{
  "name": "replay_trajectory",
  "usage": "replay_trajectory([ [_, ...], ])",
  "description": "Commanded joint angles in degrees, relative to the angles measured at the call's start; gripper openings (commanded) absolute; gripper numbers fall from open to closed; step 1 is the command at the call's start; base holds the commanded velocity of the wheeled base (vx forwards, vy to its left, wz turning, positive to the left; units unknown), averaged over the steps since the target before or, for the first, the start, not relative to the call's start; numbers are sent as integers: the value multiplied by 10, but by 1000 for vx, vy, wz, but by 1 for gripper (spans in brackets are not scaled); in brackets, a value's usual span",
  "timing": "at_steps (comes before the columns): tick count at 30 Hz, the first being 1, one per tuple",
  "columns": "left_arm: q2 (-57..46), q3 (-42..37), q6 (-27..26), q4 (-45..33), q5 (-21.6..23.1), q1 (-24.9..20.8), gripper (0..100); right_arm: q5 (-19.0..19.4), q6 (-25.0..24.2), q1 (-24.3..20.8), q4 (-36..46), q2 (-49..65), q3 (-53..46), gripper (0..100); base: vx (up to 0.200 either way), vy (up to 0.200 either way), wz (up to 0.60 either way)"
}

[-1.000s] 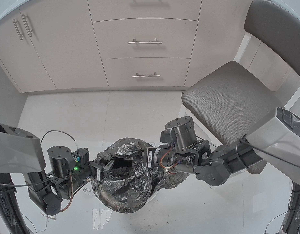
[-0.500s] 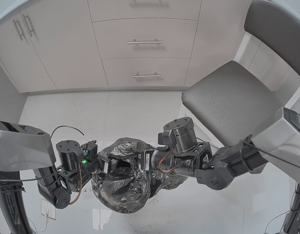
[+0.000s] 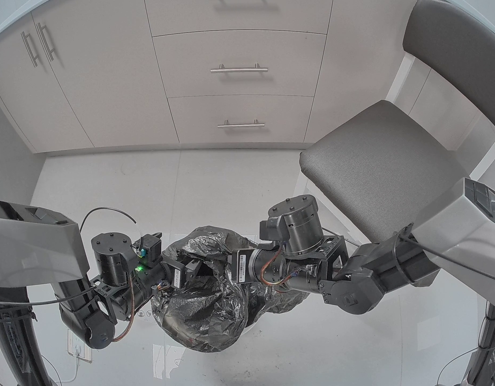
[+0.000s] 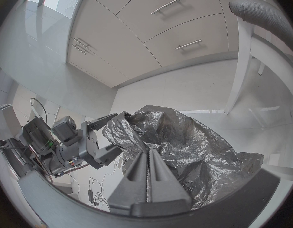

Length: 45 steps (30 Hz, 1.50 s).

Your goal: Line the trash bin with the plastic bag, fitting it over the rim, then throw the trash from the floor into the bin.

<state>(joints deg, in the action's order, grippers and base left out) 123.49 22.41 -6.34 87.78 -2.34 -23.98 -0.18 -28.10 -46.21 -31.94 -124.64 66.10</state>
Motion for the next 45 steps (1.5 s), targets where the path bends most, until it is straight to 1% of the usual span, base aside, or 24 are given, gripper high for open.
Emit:
replay_trajectory([
  [1,-11,1,0,0,-1,-8,100,-1,0,0,-1,-8,0,0,0,0,0],
  [11,-6,9,-2,0,-2,-15,100,0,0,0,-1,-6,0,0,0,0,0],
  [12,-5,11,-2,0,-2,-15,0,-1,-1,0,-1,-5,0,0,0,0,0],
  [31,1,15,2,0,-4,-14,0,-1,0,-2,-1,-4,-3,0,0,0,0],
  [37,-5,13,2,0,-6,-12,0,-5,-3,10,0,-4,-4,0,0,0,0],
  [39,-7,11,2,0,-6,-11,0,-44,0,20,3,-10,-10,0,0,0,0],
  [40,-7,11,2,0,-6,-11,0,-50,0,21,2,-10,-11,0,0,0,0],
  [41,-7,11,2,0,-6,-11,0,-82,3,25,2,-14,-21,0,0,0,0],
  [42,-7,12,2,0,-6,-12,0,-95,9,31,1,-11,-36,0,0,0,0],
  [45,-7,13,2,0,-6,-12,0,-106,16,37,0,2,-62,0,0,0,0],
])
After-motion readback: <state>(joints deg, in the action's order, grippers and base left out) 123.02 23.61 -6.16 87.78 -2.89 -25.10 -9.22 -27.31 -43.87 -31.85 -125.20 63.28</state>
